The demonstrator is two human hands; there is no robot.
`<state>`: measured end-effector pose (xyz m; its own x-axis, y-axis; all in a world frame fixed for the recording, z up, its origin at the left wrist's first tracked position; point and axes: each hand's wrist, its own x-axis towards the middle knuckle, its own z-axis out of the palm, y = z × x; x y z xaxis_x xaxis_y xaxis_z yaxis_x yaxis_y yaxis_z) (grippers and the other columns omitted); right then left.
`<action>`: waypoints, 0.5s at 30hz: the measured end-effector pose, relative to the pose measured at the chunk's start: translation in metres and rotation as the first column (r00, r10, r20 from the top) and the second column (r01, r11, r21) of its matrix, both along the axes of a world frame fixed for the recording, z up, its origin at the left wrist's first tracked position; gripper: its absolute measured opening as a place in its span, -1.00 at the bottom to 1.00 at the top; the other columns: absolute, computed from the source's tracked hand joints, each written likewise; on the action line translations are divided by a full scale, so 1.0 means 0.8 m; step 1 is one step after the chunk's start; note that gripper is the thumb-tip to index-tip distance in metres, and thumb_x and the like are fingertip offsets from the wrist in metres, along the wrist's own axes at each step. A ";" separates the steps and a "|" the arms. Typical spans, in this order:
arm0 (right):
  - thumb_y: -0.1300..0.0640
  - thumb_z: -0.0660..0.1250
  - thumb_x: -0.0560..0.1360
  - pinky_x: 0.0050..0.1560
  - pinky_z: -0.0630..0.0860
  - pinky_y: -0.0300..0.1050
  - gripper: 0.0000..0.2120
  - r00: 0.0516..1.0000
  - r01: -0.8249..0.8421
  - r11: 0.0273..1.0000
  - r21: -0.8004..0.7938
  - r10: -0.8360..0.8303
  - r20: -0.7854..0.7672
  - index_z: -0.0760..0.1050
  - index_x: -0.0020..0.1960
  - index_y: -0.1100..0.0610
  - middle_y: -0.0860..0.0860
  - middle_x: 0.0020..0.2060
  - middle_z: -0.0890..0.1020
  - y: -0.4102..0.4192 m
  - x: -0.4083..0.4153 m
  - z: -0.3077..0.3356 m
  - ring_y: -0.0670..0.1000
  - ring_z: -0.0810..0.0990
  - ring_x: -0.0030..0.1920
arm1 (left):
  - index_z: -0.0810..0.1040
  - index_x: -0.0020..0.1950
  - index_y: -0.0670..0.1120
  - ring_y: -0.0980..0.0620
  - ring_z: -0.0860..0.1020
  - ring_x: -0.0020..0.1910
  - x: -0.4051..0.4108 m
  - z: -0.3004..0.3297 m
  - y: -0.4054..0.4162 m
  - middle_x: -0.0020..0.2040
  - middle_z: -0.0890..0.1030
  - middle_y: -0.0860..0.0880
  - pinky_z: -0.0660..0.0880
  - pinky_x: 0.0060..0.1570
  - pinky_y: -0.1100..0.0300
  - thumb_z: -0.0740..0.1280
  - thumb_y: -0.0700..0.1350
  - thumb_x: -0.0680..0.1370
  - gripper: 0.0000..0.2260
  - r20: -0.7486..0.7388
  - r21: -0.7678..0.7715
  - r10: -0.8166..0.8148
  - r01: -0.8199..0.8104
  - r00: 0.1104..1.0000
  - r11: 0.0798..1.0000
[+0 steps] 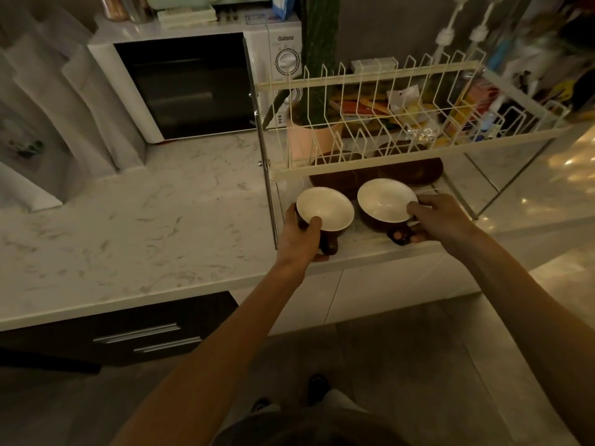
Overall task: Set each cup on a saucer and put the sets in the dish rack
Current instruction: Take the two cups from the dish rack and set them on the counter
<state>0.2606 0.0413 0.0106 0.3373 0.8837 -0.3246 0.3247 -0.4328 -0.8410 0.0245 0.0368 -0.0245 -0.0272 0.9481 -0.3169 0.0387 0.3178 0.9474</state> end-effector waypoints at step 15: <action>0.25 0.28 0.53 -0.53 0.54 -0.24 -0.63 0.996 -0.031 1.000 0.004 0.030 0.078 0.50 0.33 0.21 0.10 -0.15 0.64 -0.076 -0.006 0.018 0.01 0.70 -0.44 | 0.23 0.40 0.19 -0.17 0.57 0.11 -0.046 0.018 -0.078 0.29 0.44 -0.15 0.63 -0.36 0.13 0.26 -0.09 0.57 -0.55 -0.010 -0.003 -0.263 0.263 0.965 0.965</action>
<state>0.2558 -0.0196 0.0252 0.3342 0.8956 -0.2936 0.4023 -0.4173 -0.8149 -0.0121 -0.0257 -0.0100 0.2204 0.9218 -0.3190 0.1303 0.2963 0.9462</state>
